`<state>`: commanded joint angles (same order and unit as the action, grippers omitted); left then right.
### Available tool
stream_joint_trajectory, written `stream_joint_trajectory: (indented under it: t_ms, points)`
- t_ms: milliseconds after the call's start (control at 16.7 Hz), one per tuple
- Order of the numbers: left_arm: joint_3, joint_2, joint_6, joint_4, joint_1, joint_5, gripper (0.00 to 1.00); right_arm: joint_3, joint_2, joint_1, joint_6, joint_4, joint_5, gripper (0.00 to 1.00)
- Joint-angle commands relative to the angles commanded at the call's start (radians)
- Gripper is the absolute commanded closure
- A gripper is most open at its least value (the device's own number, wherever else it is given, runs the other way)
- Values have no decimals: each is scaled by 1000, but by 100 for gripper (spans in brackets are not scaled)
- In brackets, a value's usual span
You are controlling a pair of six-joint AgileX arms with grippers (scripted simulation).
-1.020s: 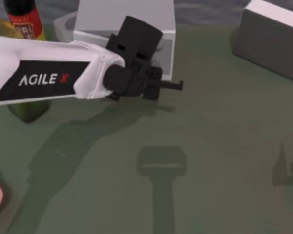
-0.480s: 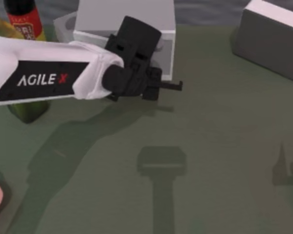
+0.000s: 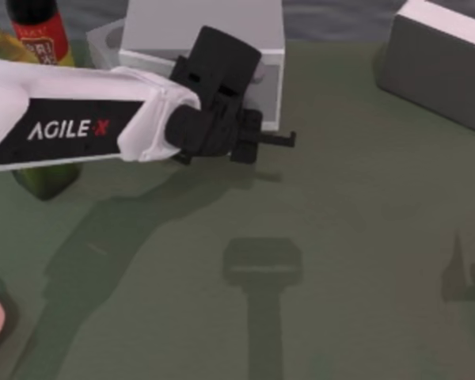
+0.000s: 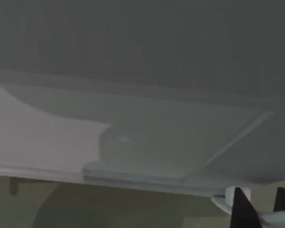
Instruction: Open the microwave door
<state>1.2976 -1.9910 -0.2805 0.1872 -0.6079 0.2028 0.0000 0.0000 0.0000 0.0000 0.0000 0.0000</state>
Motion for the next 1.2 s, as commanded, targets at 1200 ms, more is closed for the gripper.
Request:
stream_joint_trajectory:
  t_ms: [1200]
  points:
    - [-55,37,57,-29,15,-46,100,0,0,0,0,0,0,0]
